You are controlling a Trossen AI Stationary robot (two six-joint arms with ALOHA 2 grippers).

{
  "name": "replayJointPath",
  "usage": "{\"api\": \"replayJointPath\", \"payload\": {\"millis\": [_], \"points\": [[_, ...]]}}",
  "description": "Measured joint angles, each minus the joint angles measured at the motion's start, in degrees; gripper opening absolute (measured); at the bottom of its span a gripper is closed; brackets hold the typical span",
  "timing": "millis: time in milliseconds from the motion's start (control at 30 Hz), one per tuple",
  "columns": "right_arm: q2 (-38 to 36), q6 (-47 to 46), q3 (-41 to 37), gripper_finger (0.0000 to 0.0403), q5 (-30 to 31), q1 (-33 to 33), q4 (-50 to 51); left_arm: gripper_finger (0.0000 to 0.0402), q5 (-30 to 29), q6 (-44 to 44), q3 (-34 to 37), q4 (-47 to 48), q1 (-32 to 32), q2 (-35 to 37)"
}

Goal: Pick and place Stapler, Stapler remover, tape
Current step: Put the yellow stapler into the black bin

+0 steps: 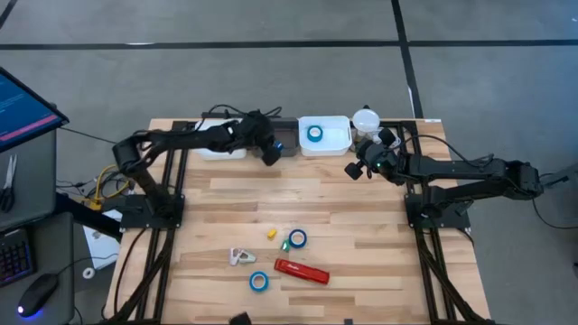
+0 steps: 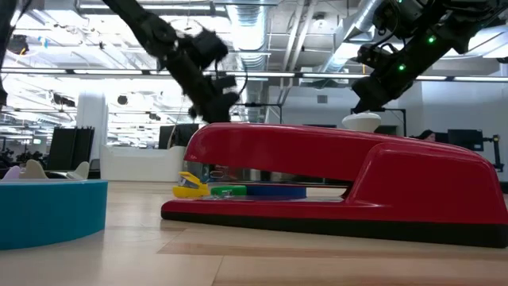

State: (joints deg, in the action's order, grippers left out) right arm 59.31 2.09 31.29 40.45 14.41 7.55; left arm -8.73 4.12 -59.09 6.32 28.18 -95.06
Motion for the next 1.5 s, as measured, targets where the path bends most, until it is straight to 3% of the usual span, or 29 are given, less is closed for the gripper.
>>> {"api": "replayJointPath", "payload": {"millis": [167,333,467,567,1000,1333,1500], "points": [[0.0,0.0,0.0,0.0,0.0,0.0,0.2,0.0005,0.2,-0.9,0.0,6.4,-8.0,7.3],[0.0,0.0,0.0,0.0,-0.1,0.0,0.2,0.0008,-4.0,-19.0,0.0,16.2,-16.4,12.8],[0.0,-0.1,0.0,0.0,-0.1,0.0,0.2,0.0002,-10.4,-30.2,0.0,25.1,-23.1,14.5],[0.0,-0.2,0.0,0.0,-0.1,0.0,0.2,0.0002,-11.6,-36.3,-0.7,28.0,-27.3,14.4],[0.0,-3.6,0.0,0.0,-0.1,0.0,1.9,0.0001,-11.8,-52.5,-11.7,39.1,-35.3,9.3],[0.0,-3.7,0.0,0.0,-0.1,0.3,2.3,0.0001,-6.2,-62.7,-23.0,45.3,-39.7,-0.4],[0.0,-3.7,0.0,0.0,-0.1,0.3,2.5,0.0001,0.6,-72.2,-26.1,52.8,-41.1,-4.7]]}}
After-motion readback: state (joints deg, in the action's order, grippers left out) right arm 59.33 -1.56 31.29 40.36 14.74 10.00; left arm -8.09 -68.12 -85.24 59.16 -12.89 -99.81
